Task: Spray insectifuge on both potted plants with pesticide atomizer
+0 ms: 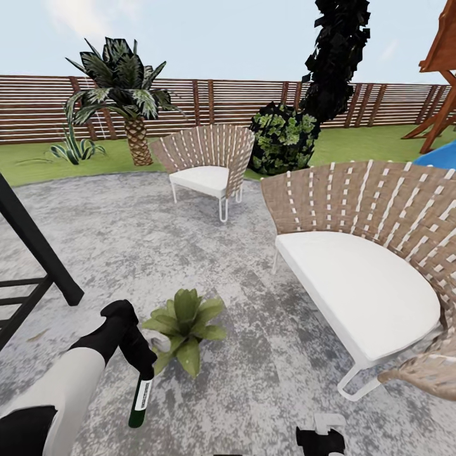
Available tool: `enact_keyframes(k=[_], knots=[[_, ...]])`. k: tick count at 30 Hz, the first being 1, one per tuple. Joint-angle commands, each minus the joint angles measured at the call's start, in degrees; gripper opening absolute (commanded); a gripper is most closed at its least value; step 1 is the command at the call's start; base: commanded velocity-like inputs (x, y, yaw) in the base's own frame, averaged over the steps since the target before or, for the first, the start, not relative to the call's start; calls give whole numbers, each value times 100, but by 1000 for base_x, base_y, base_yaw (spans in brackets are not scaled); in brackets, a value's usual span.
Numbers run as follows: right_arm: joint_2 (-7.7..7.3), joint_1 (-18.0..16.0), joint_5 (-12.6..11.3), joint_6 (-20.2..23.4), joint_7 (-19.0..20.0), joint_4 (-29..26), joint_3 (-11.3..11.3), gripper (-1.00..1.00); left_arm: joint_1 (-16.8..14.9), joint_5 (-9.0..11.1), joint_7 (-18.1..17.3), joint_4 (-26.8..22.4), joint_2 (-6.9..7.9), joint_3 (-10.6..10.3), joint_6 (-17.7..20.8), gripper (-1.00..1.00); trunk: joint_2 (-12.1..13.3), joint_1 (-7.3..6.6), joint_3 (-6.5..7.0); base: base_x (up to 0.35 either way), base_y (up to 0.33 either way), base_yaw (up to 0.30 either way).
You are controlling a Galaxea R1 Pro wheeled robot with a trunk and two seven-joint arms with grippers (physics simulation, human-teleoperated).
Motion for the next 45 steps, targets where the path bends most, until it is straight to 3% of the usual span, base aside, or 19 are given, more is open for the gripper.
enact_keyframes(k=[1,13,15,18,20,22,24,27,30,34,37,40,45], knots=[[-2,2,-39,-3,-23,-8,49,100,1,-59,-52,-5,-5,28,62,-100,-2,-1,-5,30,-25,0],[5,6,-39,-3,-23,-8,49,100,121,-48,-52,15,33,58,40,-100,-2,-1,-5,3,-3,0],[6,6,-39,-3,-23,-8,49,100,121,-27,-52,9,-56,49,45,-100,-2,-1,-5,0,0,0],[7,6,-39,-3,-23,-8,49,100,114,-48,-52,-2,-324,44,52,-100,-2,-1,-5,0,0,0],[4,6,-39,-3,-23,-8,49,100,113,-52,-36,-4,-379,68,64,-100,-2,-1,-5,0,0,0],[5,6,-39,-3,-23,-8,49,100,113,-51,162,0,-353,84,205,-100,-2,-1,-5,0,0,0],[7,6,-39,-3,-23,-8,49,100,118,-42,394,8,-236,101,351,-100,-2,-1,-5,0,0,0],[7,9,-39,-3,-23,-8,49,100,240,2,517,12,-82,110,414,-100,-2,-1,-5,0,0,0],[12,7,-39,-10,-20,-10,49,100,397,9,545,7,-52,111,424,-100,-2,-1,-5,0,0,0],[35,8,-39,-4,-16,-15,49,100,450,11,558,-22,-65,114,448,-100,-2,-1,-5,0,0,49],[29,6,-47,-3,-14,-15,47,100,418,11,598,-629,-117,101,1011,-100,-2,-1,-5,0,0,156],[2,7,-41,-3,-5,-10,47,100,415,9,587,-790,-148,71,1154,-100,-2,-1,-5,0,0,33],[-10,11,-37,3,-3,-8,49,100,271,-20,539,-818,-354,27,1187,-100,-2,-1,-5,0,0,3]])
